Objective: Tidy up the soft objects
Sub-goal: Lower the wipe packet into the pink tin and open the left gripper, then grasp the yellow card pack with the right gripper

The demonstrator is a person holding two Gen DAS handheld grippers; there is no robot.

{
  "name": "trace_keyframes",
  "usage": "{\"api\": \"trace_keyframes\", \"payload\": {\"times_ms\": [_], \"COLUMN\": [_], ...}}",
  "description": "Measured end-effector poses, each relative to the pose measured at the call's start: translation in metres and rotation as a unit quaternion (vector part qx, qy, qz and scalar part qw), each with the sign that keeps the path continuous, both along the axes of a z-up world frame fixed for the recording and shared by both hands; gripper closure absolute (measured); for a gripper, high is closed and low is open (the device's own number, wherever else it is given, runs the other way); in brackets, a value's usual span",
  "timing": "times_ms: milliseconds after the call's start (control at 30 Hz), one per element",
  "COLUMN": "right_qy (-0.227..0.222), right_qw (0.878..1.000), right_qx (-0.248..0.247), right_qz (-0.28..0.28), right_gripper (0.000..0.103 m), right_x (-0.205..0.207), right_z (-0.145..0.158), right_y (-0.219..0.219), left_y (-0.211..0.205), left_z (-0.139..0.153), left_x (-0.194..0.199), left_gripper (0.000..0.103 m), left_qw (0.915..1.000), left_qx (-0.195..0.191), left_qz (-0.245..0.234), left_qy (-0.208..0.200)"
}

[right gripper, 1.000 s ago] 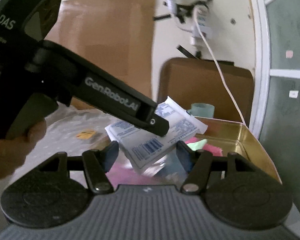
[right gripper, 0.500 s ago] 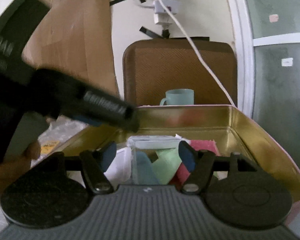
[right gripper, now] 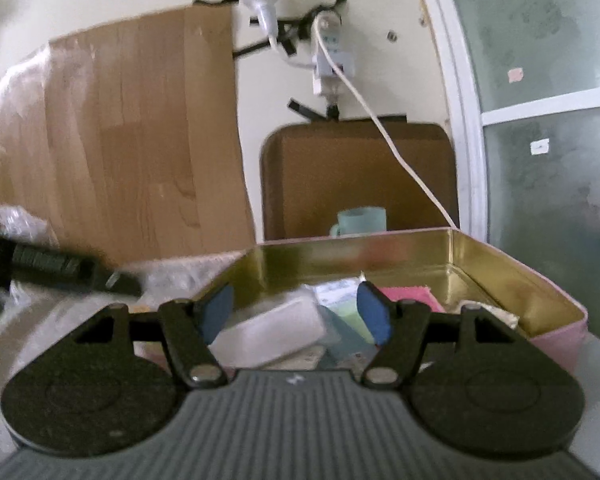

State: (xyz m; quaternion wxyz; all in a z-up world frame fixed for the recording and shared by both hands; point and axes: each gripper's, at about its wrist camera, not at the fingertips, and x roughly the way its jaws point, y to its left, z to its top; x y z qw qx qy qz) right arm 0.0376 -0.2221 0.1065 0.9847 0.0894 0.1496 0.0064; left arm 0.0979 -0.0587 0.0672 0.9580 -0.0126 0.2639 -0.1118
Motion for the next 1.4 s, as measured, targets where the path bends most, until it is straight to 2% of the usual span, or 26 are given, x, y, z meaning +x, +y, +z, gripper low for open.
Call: {"api": "trace_keyframes", "payload": {"times_ms": [100, 200, 233, 300, 367, 400, 533, 600, 633, 667, 733, 800, 900, 967, 1000, 1033, 1200, 1300, 1400], "right_qy": [-0.016, -0.005, -0.001, 0.01, 0.029, 0.038, 0.086, 0.11, 0.121, 0.136, 0.17, 0.205, 0.25, 0.249, 0.251, 0.249, 0.239, 0.234, 0.221], "right_qw": [1.0, 0.999, 0.997, 0.993, 0.987, 0.985, 0.975, 0.967, 0.966, 0.965, 0.96, 0.953, 0.942, 0.946, 0.946, 0.946, 0.943, 0.942, 0.936], "right_qx": [0.005, 0.0, -0.006, -0.022, -0.036, -0.042, -0.053, -0.07, -0.075, -0.075, -0.073, -0.066, -0.093, -0.06, -0.054, -0.058, -0.067, -0.063, -0.073], "right_qz": [0.007, 0.054, 0.075, 0.118, 0.152, 0.162, 0.199, 0.219, 0.218, 0.213, 0.209, 0.214, 0.202, 0.2, 0.197, 0.2, 0.22, 0.234, 0.264], "right_gripper": [0.032, 0.034, 0.035, 0.037, 0.041, 0.044, 0.046, 0.049, 0.051, 0.049, 0.047, 0.04, 0.032, 0.033, 0.042, 0.043, 0.043, 0.043, 0.043], "right_x": [-0.009, -0.004, 0.0, 0.01, 0.027, 0.038, 0.088, 0.113, 0.127, 0.14, 0.164, 0.183, 0.2, 0.205, 0.205, 0.201, 0.168, 0.145, 0.11], "right_z": [-0.002, 0.002, 0.004, 0.009, 0.013, 0.014, 0.009, 0.003, 0.001, -0.003, -0.012, -0.025, -0.046, -0.051, -0.052, -0.051, -0.045, -0.041, -0.036], "right_y": [0.02, 0.046, 0.056, 0.077, 0.098, 0.106, 0.143, 0.166, 0.174, 0.178, 0.184, 0.191, 0.201, 0.195, 0.194, 0.194, 0.179, 0.168, 0.16], "left_y": [0.038, 0.056, 0.06, 0.069, 0.071, 0.075, 0.104, 0.122, 0.127, 0.131, 0.126, 0.121, 0.124, 0.126, 0.126, 0.125, 0.126, 0.131, 0.13], "left_z": [-0.027, -0.048, -0.052, -0.05, -0.049, -0.049, -0.051, -0.054, -0.053, -0.054, -0.054, -0.053, -0.055, -0.056, -0.056, -0.055, -0.054, -0.054, -0.053], "left_x": [-0.005, 0.0, 0.001, 0.002, 0.004, 0.005, 0.008, 0.006, 0.006, 0.004, 0.004, 0.005, 0.008, 0.009, 0.009, 0.009, 0.007, 0.005, 0.005], "left_gripper": [0.008, 0.01, 0.01, 0.01, 0.011, 0.011, 0.011, 0.021, 0.021, 0.014, 0.013, 0.013, 0.013, 0.012, 0.012, 0.012, 0.011, 0.011, 0.011], "left_qw": [0.998, 0.9949, 0.9937, 0.9927, 0.9857, 0.9832, 0.9748, 0.9693, 0.9655, 0.9628, 0.9671, 0.9683, 0.9676, 0.9672, 0.9672, 0.9675, 0.9669, 0.9661, 0.9669], "left_qx": [0.015, 0.038, 0.041, 0.023, 0.064, 0.066, 0.0, -0.038, -0.047, -0.054, -0.048, -0.035, -0.042, -0.048, -0.048, -0.047, -0.053, -0.072, -0.07], "left_qz": [0.06, 0.086, 0.096, 0.113, 0.153, 0.167, 0.216, 0.233, 0.247, 0.257, 0.241, 0.24, 0.241, 0.241, 0.241, 0.24, 0.242, 0.241, 0.238], "left_qy": [0.012, 0.035, 0.042, 0.038, 0.028, 0.032, 0.057, 0.069, 0.067, 0.065, 0.064, 0.06, 0.063, 0.066, 0.065, 0.064, 0.06, 0.059, 0.061]}}
